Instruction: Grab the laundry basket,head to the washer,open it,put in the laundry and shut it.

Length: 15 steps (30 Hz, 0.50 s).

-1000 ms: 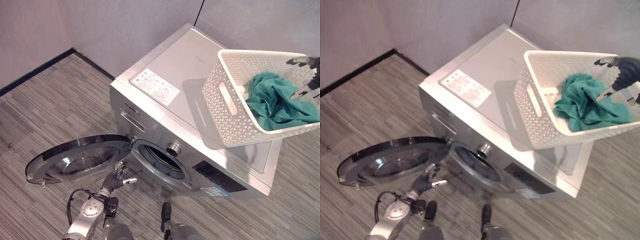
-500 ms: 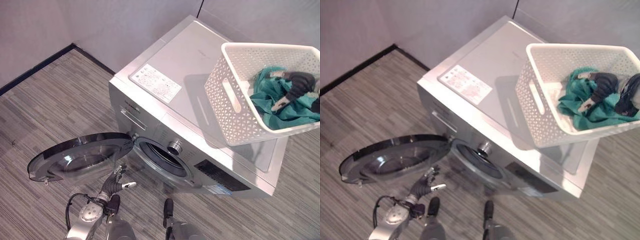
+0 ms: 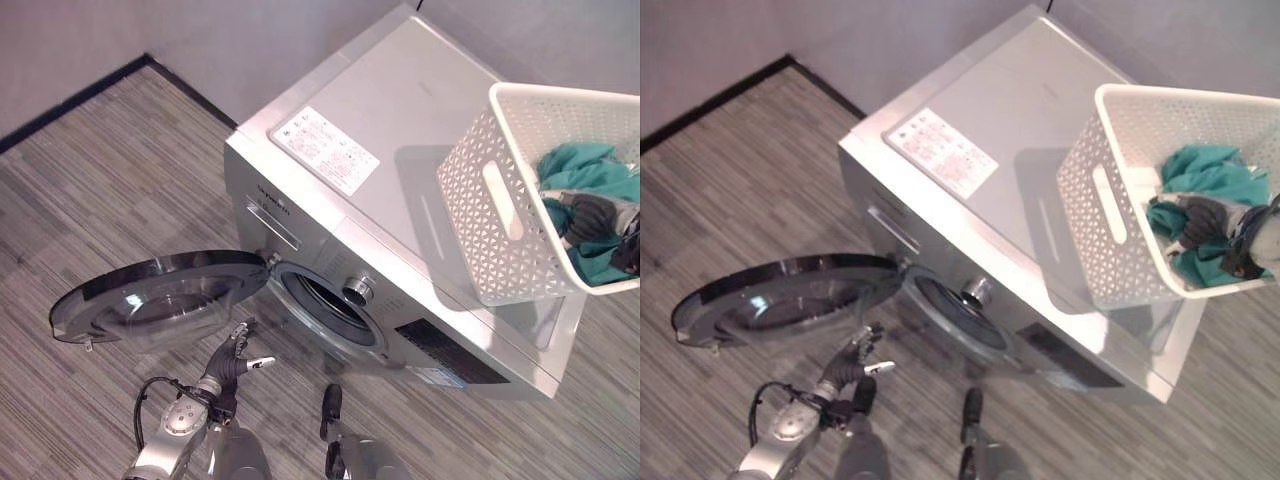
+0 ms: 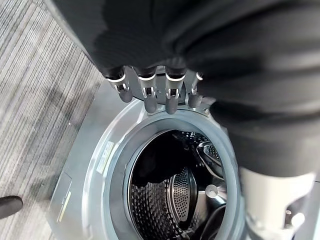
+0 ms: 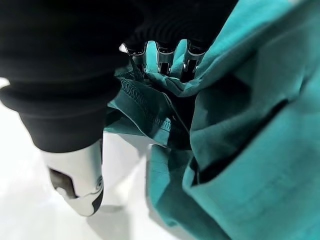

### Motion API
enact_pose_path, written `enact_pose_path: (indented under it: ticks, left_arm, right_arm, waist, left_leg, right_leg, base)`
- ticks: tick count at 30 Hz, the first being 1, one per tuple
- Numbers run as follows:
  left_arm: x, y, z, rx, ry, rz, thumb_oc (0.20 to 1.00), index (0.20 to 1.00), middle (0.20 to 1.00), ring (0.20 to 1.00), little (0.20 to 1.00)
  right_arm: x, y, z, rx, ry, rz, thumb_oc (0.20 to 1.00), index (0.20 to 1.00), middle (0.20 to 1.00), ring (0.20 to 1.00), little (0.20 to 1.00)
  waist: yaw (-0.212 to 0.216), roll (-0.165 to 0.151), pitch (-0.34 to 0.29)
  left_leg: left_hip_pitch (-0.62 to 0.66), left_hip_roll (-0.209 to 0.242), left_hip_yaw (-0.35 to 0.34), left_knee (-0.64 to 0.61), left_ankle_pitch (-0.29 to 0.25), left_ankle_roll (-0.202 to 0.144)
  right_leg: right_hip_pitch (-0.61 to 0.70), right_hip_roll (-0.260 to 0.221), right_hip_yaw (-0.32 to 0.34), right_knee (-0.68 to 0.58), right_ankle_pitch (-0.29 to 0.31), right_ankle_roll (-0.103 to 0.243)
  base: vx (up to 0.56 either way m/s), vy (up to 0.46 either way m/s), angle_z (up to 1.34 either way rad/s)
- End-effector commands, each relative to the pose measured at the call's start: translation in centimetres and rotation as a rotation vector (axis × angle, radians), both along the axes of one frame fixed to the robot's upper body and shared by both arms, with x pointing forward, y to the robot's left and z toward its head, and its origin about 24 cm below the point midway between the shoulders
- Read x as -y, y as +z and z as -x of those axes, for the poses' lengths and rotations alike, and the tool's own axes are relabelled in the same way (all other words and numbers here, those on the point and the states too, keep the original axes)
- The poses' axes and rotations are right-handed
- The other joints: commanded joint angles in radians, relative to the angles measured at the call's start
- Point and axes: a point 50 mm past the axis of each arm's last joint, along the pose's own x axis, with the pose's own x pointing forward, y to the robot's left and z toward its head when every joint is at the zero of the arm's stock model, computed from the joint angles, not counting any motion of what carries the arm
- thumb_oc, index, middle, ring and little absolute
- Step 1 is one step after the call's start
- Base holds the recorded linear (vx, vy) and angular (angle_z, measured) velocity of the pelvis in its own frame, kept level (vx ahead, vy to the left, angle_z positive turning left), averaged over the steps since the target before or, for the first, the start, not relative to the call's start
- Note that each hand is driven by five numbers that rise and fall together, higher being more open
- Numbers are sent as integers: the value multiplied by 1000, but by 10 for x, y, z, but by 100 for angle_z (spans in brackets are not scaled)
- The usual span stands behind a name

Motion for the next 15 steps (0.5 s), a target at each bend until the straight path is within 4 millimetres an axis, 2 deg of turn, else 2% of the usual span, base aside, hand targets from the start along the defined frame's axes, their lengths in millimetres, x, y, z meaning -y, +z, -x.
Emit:
enact_pose_path:
  ticks: [1,2,3,4,5,10,11,12,15]
  left_arm:
    - [1,34,-21,156,-59,0,1000,1000,1000,1000,1000]
    - [1,34,-21,158,-55,2,1000,1000,1000,1000,1000]
    - [1,34,-21,158,-52,4,1000,1000,1000,1000,1000]
    - [1,33,-20,155,-48,8,1000,1000,1000,1000,1000]
    - [1,34,-22,160,-38,11,1000,1000,1000,1000,1000]
    - [3,37,-26,179,-23,17,1000,1000,1000,1000,1000]
    - [2,38,-27,182,-17,8,1000,1000,1000,1000,1000]
    - [1,38,-27,183,-15,9,1000,1000,1000,1000,1000]
    - [-1,38,-29,187,-1,1,1000,1000,1000,1000,1000]
  right_arm:
    - [-5,-58,4,-281,15,52,1000,1000,1000,1000,1000]
    - [-8,-61,2,-282,19,39,906,906,906,906,906]
    - [-10,-62,1,-270,23,27,605,605,605,605,605]
    - [-12,-62,-1,-256,25,7,260,260,260,260,260]
    - [-14,-58,-9,-196,12,-28,200,200,200,200,200]
    - [-35,-23,-38,53,37,-134,200,200,200,200,200]
    - [-51,-4,-48,147,85,-166,200,200,200,200,200]
    - [-52,-4,-49,147,87,-164,200,200,200,200,200]
    - [-79,15,-63,253,151,-246,200,200,200,200,200]
  waist:
    - [29,-39,71]
    - [30,-39,73]
    - [31,-39,76]
    - [31,-39,76]
    - [33,-41,79]
    - [33,-53,79]
    - [34,-62,76]
    - [32,-61,77]
    - [38,-75,71]
  left_leg:
    - [13,35,49,-8,-35,25]
    - [8,33,48,-8,-34,25]
    - [4,34,49,-8,-33,25]
    - [1,34,50,-8,-33,26]
    - [-4,33,52,-8,-31,27]
    - [-7,32,55,-8,-33,33]
    - [-5,32,56,-8,-37,35]
    - [-4,32,56,-8,-37,35]
    - [-1,34,56,-8,-42,38]
  right_leg:
    - [-46,-53,29,0,-64,28]
    - [-51,-52,30,0,-63,28]
    - [-56,-52,29,0,-62,29]
    - [-60,-52,30,0,-62,29]
    - [-65,-52,33,0,-61,29]
    - [-73,-49,44,0,-59,28]
    - [-71,-47,46,0,-59,28]
    - [-71,-47,47,0,-59,29]
    - [-68,-42,49,0,-60,28]
  base:
    - [0,0,0]
    - [0,0,0]
    - [9,-8,-3]
    - [0,0,0]
    - [0,0,0]
    - [7,0,-3]
    - [0,0,0]
    - [0,0,0]
    - [6,-9,-1]
